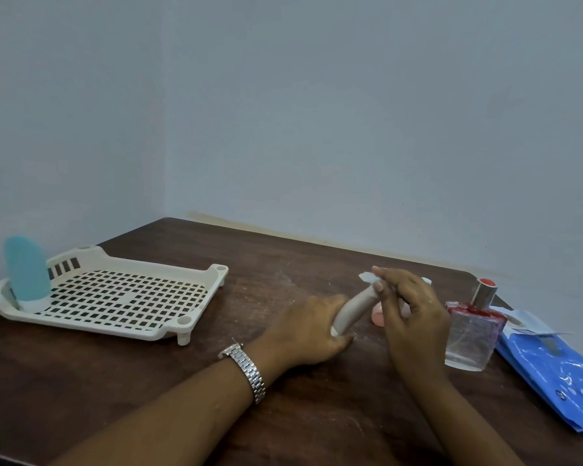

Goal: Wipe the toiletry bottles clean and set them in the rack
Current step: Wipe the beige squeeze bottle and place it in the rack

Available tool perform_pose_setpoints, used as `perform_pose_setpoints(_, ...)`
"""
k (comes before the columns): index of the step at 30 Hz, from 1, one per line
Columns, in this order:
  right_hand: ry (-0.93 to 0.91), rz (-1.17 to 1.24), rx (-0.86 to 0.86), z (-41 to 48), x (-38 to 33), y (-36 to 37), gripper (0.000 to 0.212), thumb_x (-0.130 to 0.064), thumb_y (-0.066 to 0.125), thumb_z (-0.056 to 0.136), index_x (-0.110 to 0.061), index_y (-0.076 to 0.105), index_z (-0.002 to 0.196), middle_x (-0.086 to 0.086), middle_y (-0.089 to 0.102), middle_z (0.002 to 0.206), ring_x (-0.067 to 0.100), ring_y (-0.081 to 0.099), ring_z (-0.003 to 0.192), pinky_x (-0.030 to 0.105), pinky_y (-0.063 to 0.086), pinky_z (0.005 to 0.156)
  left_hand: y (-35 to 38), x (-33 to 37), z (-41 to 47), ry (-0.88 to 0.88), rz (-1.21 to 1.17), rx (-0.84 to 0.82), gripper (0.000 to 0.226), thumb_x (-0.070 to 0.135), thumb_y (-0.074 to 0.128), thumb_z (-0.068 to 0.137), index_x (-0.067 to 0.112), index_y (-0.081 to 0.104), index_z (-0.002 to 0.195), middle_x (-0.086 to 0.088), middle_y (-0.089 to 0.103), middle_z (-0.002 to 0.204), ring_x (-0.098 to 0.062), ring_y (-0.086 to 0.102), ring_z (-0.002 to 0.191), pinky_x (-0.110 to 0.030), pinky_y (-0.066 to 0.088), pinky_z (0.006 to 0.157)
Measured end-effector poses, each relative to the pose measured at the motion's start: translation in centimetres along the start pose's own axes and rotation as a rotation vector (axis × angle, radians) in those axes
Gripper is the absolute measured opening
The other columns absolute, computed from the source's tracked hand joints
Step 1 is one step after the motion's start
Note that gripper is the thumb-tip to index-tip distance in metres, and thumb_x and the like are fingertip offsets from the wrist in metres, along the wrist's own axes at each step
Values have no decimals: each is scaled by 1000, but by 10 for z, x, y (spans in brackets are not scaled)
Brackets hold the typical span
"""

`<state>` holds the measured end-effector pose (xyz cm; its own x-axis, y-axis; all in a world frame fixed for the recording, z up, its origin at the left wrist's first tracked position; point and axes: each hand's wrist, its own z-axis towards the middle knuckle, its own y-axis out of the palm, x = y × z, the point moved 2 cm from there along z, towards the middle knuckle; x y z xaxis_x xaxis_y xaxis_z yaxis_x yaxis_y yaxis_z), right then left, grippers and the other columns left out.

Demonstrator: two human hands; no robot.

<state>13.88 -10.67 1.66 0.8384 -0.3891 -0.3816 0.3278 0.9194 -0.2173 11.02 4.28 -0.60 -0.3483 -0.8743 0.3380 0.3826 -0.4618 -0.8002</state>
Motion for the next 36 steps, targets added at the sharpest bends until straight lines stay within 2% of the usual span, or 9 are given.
perform_pose_setpoints(4, -65, -109, -96, -5, 0, 5, 19, -14, 59, 82, -18, 72, 95, -10, 65, 95, 10, 56, 95, 3, 33, 87, 5, 0, -1, 8, 94, 89, 30, 37, 59, 85, 22, 59, 111, 0, 68, 91, -19, 62, 76, -33, 51, 65)
perform_pose_setpoints(10, -218, -69, -282, -18, -14, 20, 21, -7, 56, 80, -11, 71, 95, -1, 69, 96, -6, 47, 97, 4, 31, 93, 3, -1, -1, -104, -62, 178, 40, 52, 36, 87, 27, 62, 104, -2, 70, 96, -22, 63, 85, -30, 46, 66)
perform_pose_setpoints(13, -233, -50, -332, -23, -19, 26, 25, -3, 62, 79, -12, 70, 101, -2, 69, 99, 7, 57, 95, 6, 34, 91, 3, -6, 2, -207, -182, 147, 20, 42, 45, 82, 26, 54, 90, -1, 66, 85, -23, 62, 78, -34, 50, 65)
perform_pose_setpoints(16, -256, -90, -359, -21, -18, 24, 28, 0, 61, 78, -13, 69, 102, -2, 67, 100, 16, 60, 91, 8, 34, 90, 4, -5, 3, -196, -213, 134, 23, 38, 49, 87, 31, 54, 109, -2, 69, 90, -22, 63, 80, -36, 53, 68)
perform_pose_setpoints(20, -248, -200, -313, -12, -14, 17, 28, 6, 63, 75, -10, 69, 97, 1, 68, 96, 8, 53, 94, 4, 27, 91, 4, 1, 0, -91, -290, 152, 40, 48, 52, 92, 47, 42, 131, 5, 70, 105, -11, 65, 89, -30, 53, 74)
perform_pose_setpoints(25, -40, -181, -177, 0, 4, 4, 23, 4, 63, 81, -13, 70, 95, -3, 68, 93, 11, 56, 90, 3, 31, 85, 8, -1, 1, -48, -146, 90, 63, 46, 63, 86, 35, 36, 142, 2, 66, 115, -15, 64, 88, -33, 54, 72)
perform_pose_setpoints(27, 40, -143, -125, 3, 12, 0, 20, 1, 59, 86, -13, 70, 95, -3, 68, 90, 13, 58, 87, 18, 41, 81, 6, -1, 1, -25, -51, 69, 74, 46, 61, 87, 32, 23, 149, -3, 65, 116, -19, 64, 87, -30, 51, 71)
perform_pose_setpoints(30, 114, -105, -85, 3, 15, -1, 20, 0, 54, 89, -10, 70, 95, 0, 69, 89, 19, 60, 86, 36, 49, 75, 1, -1, 1, 5, 120, 63, 90, 45, 58, 89, 28, -2, 153, -6, 67, 99, -20, 61, 73, -30, 49, 64)
perform_pose_setpoints(36, -6, -220, -179, 0, 2, 6, 21, -5, 52, 82, -12, 70, 91, -1, 68, 86, 15, 54, 83, 22, 36, 75, -11, -9, -1, 43, 364, 107, 96, 30, 54, 89, 20, -24, 144, -3, 64, 85, -16, 45, 61, -28, 35, 57)
